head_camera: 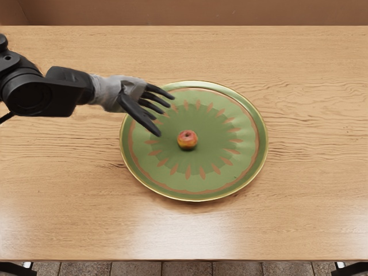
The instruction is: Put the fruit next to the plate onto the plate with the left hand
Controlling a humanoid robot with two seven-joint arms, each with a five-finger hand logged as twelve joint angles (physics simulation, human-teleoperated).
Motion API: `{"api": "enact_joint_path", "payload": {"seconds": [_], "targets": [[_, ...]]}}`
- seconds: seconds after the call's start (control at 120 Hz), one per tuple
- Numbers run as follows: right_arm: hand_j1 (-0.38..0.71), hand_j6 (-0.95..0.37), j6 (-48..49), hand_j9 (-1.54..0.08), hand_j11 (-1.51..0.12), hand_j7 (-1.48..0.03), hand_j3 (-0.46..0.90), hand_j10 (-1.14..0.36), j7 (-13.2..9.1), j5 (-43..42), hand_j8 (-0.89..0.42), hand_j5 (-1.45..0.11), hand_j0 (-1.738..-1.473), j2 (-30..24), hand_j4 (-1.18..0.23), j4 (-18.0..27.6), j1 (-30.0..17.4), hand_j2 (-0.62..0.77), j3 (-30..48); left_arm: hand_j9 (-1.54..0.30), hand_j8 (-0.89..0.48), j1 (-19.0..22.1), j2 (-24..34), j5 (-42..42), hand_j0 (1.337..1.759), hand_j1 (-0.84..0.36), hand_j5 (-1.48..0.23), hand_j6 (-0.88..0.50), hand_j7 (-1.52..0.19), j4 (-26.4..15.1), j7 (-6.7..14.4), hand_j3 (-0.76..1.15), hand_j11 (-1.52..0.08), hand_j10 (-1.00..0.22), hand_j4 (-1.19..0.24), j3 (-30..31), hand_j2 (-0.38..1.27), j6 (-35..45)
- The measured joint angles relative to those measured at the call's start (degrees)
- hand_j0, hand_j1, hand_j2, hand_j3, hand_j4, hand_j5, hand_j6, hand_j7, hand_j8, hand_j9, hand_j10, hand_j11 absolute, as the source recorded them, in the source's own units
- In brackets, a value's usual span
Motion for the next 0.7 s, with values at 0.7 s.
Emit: {"api": "enact_joint_path", "payload": {"seconds": [0.7], "targets": [[-0.3,-0.04,0.0,-0.05,-0.05,-0.05,0.0,-0.04,0.0,0.0,-0.04,-0.05,-1.658,0.0,-0.04,0.0,0.0,-0.01,0.0,-0.32,-0.24,17.4,5.0,-12.7,1.658,0.05,-0.32,-0.24,-0.32,29.8,-3.3,0.0,-0.32,-0.25,-0.25,-14.8,0.05,-28.1]]}}
